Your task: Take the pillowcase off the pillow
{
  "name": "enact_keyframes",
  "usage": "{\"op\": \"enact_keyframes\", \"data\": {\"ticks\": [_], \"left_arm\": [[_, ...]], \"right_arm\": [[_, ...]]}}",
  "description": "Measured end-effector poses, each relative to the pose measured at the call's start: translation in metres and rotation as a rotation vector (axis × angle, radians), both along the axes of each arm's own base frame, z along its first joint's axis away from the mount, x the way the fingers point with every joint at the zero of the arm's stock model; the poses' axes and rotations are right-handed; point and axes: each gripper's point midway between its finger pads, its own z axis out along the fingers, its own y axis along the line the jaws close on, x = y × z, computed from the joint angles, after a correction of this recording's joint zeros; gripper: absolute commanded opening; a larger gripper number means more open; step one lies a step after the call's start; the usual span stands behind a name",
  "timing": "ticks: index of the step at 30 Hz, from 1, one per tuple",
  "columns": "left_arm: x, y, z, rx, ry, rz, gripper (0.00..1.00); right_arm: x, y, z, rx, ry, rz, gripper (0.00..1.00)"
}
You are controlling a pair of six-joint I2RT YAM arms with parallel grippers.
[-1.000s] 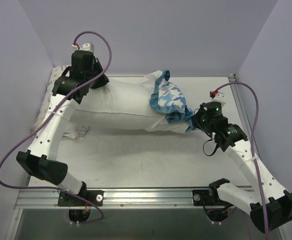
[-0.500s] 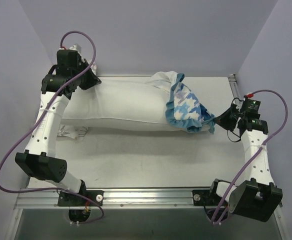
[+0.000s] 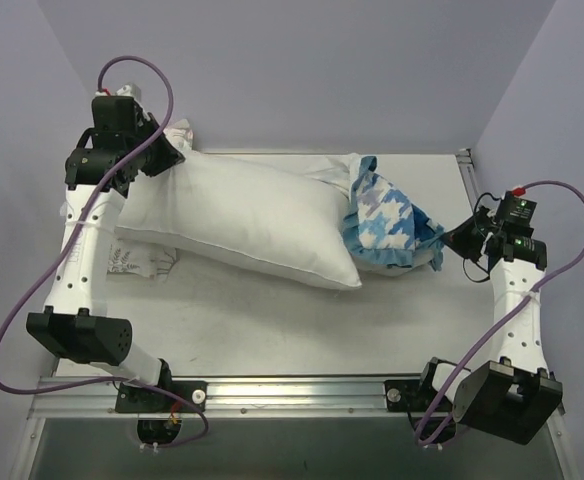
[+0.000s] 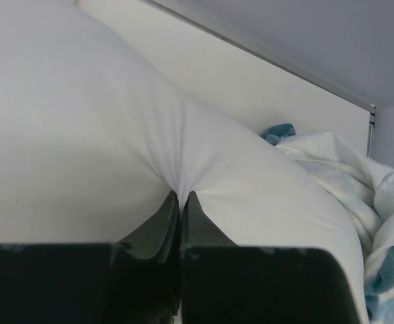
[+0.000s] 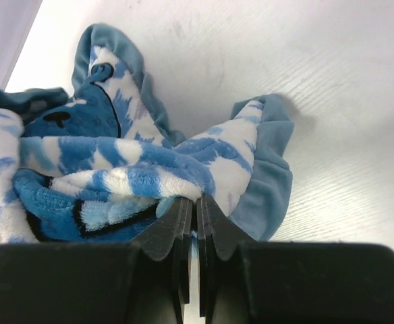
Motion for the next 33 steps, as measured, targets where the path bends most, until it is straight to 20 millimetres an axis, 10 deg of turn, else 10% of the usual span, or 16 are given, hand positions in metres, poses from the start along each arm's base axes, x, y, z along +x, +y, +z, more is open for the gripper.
{"op": "enact_keyframes", "data": {"ticks": [7,17,24,33], "left_arm": [[0.001,-0.001,0.049,-0.013,-0.129,-0.033,0.00],[-0.005,-0.102,0.048,-0.005,-0.173,-0.337,0.00],[-0.013,-0.159,0.007,0.033,-0.109,-0.495,0.00],[-0.009,-0.177,-0.093,0.144,0.103,-0.560,0.04]], "right_arm": [[-0.001,-0.014,0.026,-0.075,-0.052,-0.062,0.00],[0.004,0.028,0.100,-0.195,-0.212,0.045,0.00],[0.001,0.045,0.106,-0.290,-0.219,0.084,0.00],[0.003,0.027,0.079,-0.392,-0.137,0.039,0.05]]}}
